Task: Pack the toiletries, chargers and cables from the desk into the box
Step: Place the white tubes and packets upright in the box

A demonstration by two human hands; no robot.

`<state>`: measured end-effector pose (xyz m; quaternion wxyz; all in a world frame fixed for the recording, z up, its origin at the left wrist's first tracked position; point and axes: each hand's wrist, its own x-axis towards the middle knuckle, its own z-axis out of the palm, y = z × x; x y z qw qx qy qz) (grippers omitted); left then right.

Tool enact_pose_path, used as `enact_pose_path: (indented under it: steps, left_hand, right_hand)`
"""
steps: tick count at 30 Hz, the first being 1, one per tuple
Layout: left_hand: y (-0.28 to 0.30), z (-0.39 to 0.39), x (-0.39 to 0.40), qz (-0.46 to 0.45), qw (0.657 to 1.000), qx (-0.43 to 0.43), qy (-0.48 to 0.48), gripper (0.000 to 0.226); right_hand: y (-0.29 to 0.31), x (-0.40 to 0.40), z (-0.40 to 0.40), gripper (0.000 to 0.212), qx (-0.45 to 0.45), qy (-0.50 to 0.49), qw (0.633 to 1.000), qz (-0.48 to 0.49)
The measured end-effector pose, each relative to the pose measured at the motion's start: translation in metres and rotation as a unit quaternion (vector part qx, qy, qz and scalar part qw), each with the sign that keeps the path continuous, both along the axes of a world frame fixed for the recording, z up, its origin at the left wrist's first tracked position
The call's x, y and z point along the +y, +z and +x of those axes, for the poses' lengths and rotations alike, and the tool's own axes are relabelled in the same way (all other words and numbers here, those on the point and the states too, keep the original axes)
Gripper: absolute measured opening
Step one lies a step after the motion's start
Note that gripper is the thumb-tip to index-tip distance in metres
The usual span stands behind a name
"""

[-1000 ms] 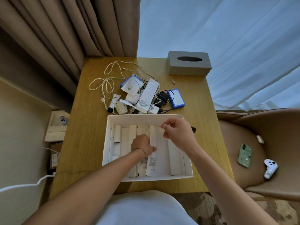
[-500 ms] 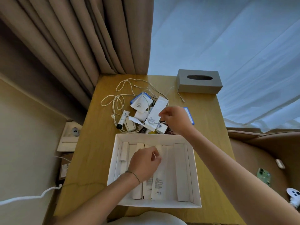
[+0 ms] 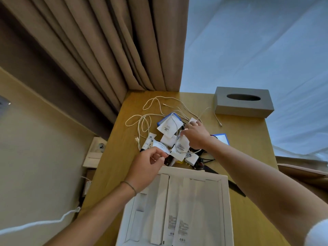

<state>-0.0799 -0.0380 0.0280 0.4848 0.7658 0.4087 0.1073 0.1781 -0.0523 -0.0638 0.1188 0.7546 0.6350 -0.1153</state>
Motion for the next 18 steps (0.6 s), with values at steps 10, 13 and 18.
enact_pose_path:
  steps: [10,13,18]
  left_hand:
    - [-0.011,-0.005,0.028,0.047,0.997,0.065,0.022,0.019]
    - [-0.014,0.009,0.041,0.065,0.994,0.085,0.015,0.018]
    - [-0.030,0.047,0.071,0.104,0.984,0.143,0.013,0.019]
  right_hand:
    - [-0.003,0.000,0.013,0.024,-0.062,0.105,0.992,0.016]
    - [0.021,-0.002,0.015,0.017,-0.106,0.102,0.989,-0.004]
    - [0.068,-0.011,0.019,0.019,-0.166,-0.004,0.985,-0.053]
